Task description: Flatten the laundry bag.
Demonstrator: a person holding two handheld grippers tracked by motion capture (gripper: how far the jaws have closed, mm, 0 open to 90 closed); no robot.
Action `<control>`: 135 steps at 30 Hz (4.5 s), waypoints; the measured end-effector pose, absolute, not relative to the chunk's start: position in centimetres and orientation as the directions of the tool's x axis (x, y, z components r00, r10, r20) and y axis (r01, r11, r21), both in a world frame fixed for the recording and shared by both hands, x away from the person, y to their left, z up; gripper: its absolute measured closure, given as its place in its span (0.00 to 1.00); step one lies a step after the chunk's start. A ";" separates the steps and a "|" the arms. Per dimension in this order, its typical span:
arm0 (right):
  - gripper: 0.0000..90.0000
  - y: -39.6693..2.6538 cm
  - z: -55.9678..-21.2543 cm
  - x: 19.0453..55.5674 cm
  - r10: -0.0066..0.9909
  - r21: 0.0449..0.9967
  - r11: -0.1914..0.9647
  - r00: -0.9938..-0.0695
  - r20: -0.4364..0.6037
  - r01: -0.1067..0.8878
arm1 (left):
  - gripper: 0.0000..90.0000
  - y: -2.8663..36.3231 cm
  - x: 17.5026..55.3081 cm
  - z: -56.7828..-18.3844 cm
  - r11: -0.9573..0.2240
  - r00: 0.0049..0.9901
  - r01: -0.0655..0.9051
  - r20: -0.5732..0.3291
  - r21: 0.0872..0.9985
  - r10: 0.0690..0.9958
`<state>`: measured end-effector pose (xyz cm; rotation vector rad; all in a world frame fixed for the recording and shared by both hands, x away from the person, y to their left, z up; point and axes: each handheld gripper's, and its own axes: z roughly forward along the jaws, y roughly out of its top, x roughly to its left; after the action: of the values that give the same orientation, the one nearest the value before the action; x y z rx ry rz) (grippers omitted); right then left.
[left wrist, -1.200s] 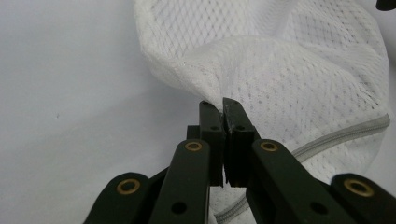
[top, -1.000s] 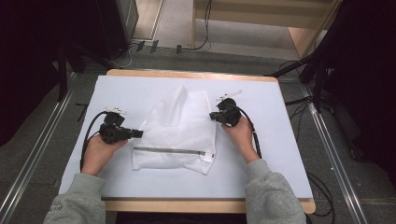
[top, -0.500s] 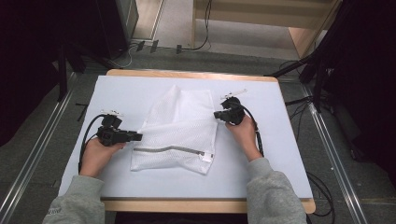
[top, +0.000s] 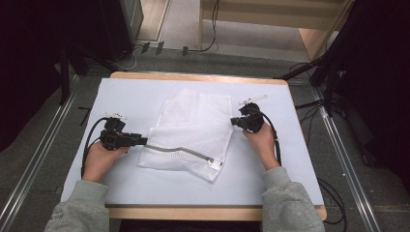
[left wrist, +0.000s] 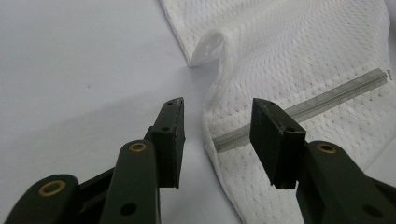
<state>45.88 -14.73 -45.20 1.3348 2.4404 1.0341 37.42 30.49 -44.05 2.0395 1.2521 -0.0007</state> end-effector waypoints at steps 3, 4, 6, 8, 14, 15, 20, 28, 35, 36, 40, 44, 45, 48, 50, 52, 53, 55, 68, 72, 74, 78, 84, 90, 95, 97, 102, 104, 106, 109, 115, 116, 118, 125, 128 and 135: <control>1.00 -15.3 -45.3 45.6 0.800 0.644 0.352 -0.575 0.170 0.679 | 0.62 30.2 37.7 -44.1 -0.260 0.527 0.772 -0.356 0.580 0.772; 1.00 -15.4 -45.3 45.4 0.805 0.640 0.346 -0.567 0.174 0.686 | 0.61 30.1 37.7 -44.1 -0.257 0.525 0.773 -0.358 0.581 0.772; 1.00 -15.8 -45.4 45.2 0.807 0.640 0.345 -0.565 0.171 0.687 | 0.61 29.9 37.9 -44.1 -0.265 0.533 0.770 -0.357 0.580 0.767; 1.00 -16.2 -45.5 45.0 0.810 0.637 0.341 -0.559 0.174 0.691 | 0.61 29.6 38.1 -44.1 -0.272 0.539 0.768 -0.356 0.579 0.763; 1.00 -17.3 -45.6 44.2 0.822 0.634 0.322 -0.540 0.180 0.702 | 0.60 28.6 38.7 -44.2 -0.293 0.554 0.765 -0.355 0.573 0.753; 1.00 -17.5 -45.7 44.2 0.823 0.632 0.324 -0.540 0.178 0.703 | 0.60 28.4 38.9 -44.2 -0.298 0.558 0.764 -0.353 0.572 0.751; 1.00 -18.1 -46.0 43.8 0.829 0.631 0.310 -0.528 0.187 0.711 | 0.61 27.4 39.4 -44.7 -0.328 0.572 0.765 -0.352 0.554 0.741; 1.00 -17.8 -46.6 44.0 0.828 0.624 0.317 -0.529 0.185 0.714 | 0.89 26.4 39.3 -45.3 -0.368 0.589 0.771 -0.364 0.520 0.721; 1.00 -17.7 -46.8 44.3 0.828 0.633 0.315 -0.530 0.181 0.708 | 1.00 25.7 38.5 -45.4 -0.400 0.609 0.760 -0.348 0.511 0.713; 1.00 -17.7 -46.8 44.3 0.830 0.634 0.311 -0.527 0.181 0.708 | 1.00 25.7 38.3 -45.3 -0.399 0.607 0.761 -0.344 0.512 0.716; 1.00 -17.7 -46.8 44.5 0.831 0.640 0.311 -0.527 0.176 0.703 | 0.95 25.6 37.4 -44.8 -0.416 0.635 0.738 -0.340 0.532 0.693; 1.00 -17.5 -46.9 45.1 0.834 0.646 0.311 -0.526 0.166 0.697 | 0.90 24.7 36.6 -44.2 -0.419 0.663 0.712 -0.342 0.564 0.666; 1.00 -17.5 -46.9 45.3 0.835 0.651 0.313 -0.527 0.159 0.692 | 0.88 24.4 36.5 -44.2 -0.423 0.668 0.708 -0.341 0.566 0.662; 0.98 -17.2 -46.9 45.6 0.839 0.651 0.296 -0.515 0.172 0.699 | 0.82 23.7 36.1 -44.1 -0.443 0.690 0.688 -0.328 0.574 0.645; 0.90 -17.2 -46.6 45.4 0.836 0.657 0.284 -0.516 0.186 0.698 | 0.77 23.6 36.0 -44.1 -0.450 0.697 0.683 -0.329 0.575 0.637; 0.89 -17.2 -45.8 44.6 0.828 0.674 0.292 -0.532 0.178 0.679 | 0.73 23.8 36.0 -44.1 -0.443 0.694 0.683 -0.328 0.580 0.641; 0.88 -17.2 -45.3 44.0 0.821 0.692 0.298 -0.546 0.166 0.658 | 0.71 23.9 36.1 -44.1 -0.436 0.690 0.686 -0.330 0.583 0.644; 0.84 -17.2 -44.4 43.1 0.813 0.713 0.292 -0.558 0.166 0.637 | 0.68 24.2 36.2 -44.0 -0.424 0.683 0.687 -0.325 0.590 0.654; 0.73 -16.0 -43.9 36.8 0.730 0.714 0.359 -0.658 0.186 0.601 | 0.57 24.7 39.1 -41.7 -0.394 0.667 0.676 -0.290 0.623 0.686; 0.72 -15.4 -44.0 35.5 0.712 0.706 0.378 -0.675 0.191 0.598 | 0.57 24.9 40.4 -41.4 -0.388 0.660 0.682 -0.293 0.620 0.692; 0.71 -15.2 -44.0 35.0 0.700 0.703 0.381 -0.684 0.204 0.600 | 0.58 24.9 41.2 -41.2 -0.382 0.656 0.683 -0.293 0.622 0.696; 0.69 -14.9 -43.9 33.9 0.691 0.702 0.386 -0.691 0.210 0.599 | 0.58 24.9 42.9 -40.6 -0.380 0.657 0.676 -0.282 0.631 0.699; 0.69 -14.2 -44.1 32.3 0.672 0.707 0.390 -0.708 0.220 0.590 | 0.59 25.1 45.6 -41.0 -0.359 0.634 0.688 -0.283 0.631 0.719; 0.69 -13.4 -44.3 31.0 0.648 0.710 0.411 -0.731 0.214 0.572 | 0.60 24.6 47.3 -41.8 -0.358 0.637 0.674 -0.263 0.646 0.724; 0.69 -12.9 -44.4 30.4 0.639 0.715 0.415 -0.740 0.211 0.563 | 0.60 24.3 48.7 -42.8 -0.352 0.617 0.696 -0.271 0.625 0.738; 0.69 -12.6 -44.4 30.1 0.637 0.714 0.419 -0.742 0.210 0.562 | 0.60 23.8 49.0 -43.1 -0.359 0.621 0.694 -0.266 0.625 0.738; 0.65 -12.0 -44.6 29.8 0.622 0.712 0.430 -0.754 0.212 0.555 | 0.59 23.2 49.8 -44.3 -0.376 0.618 0.701 -0.254 0.606 0.744; 0.64 -11.8 -44.7 29.6 0.612 0.709 0.435 -0.760 0.219 0.555 | 0.58 23.0 50.1 -44.9 -0.379 0.612 0.710 -0.254 0.593 0.749; 0.63 -11.5 -44.9 29.3 0.605 0.707 0.438 -0.764 0.225 0.555 | 0.59 22.9 50.3 -45.2 -0.377 0.613 0.706 -0.252 0.599 0.748; 0.60 -10.9 -45.2 29.1 0.597 0.697 0.447 -0.767 0.234 0.561 | 0.64 22.7 50.4 -45.3 -0.389 0.623 0.698 -0.243 0.602 0.743; 0.55 -9.8 -46.1 29.1 0.576 0.687 0.474 -0.784 0.231 0.551 | 0.84 21.9 50.3 -45.6 -0.389 0.627 0.707 -0.268 0.591 0.732; 0.54 -9.6 -46.3 29.2 0.568 0.680 0.480 -0.787 0.241 0.555 | 0.89 21.9 50.3 -45.6 -0.389 0.627 0.709 -0.273 0.589 0.729; 0.54 -9.3 -46.6 29.2 0.561 0.671 0.492 -0.791 0.243 0.555 | 0.99 21.8 50.2 -45.7 -0.385 0.619 0.714 -0.269 0.584 0.738; 0.73 -8.7 -47.0 28.8 0.576 0.676 0.541 -0.806 0.136 0.501 | 1.00 22.5 50.2 -45.2 -0.367 0.606 0.724 -0.283 0.585 0.744; 0.92 -8.8 -46.9 28.8 0.591 0.671 0.558 -0.801 0.094 0.489 | 1.00 23.4 50.1 -44.9 -0.340 0.586 0.730 -0.288 0.593 0.757; 1.00 -10.1 -46.7 29.9 0.606 0.642 0.538 -0.780 0.157 0.547 | 1.00 26.2 49.9 -44.3 -0.268 0.529 0.751 -0.306 0.604 0.791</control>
<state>29.90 -10.08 -46.72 1.0075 2.6799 1.0724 49.94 26.19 -44.32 2.0497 1.2476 0.0722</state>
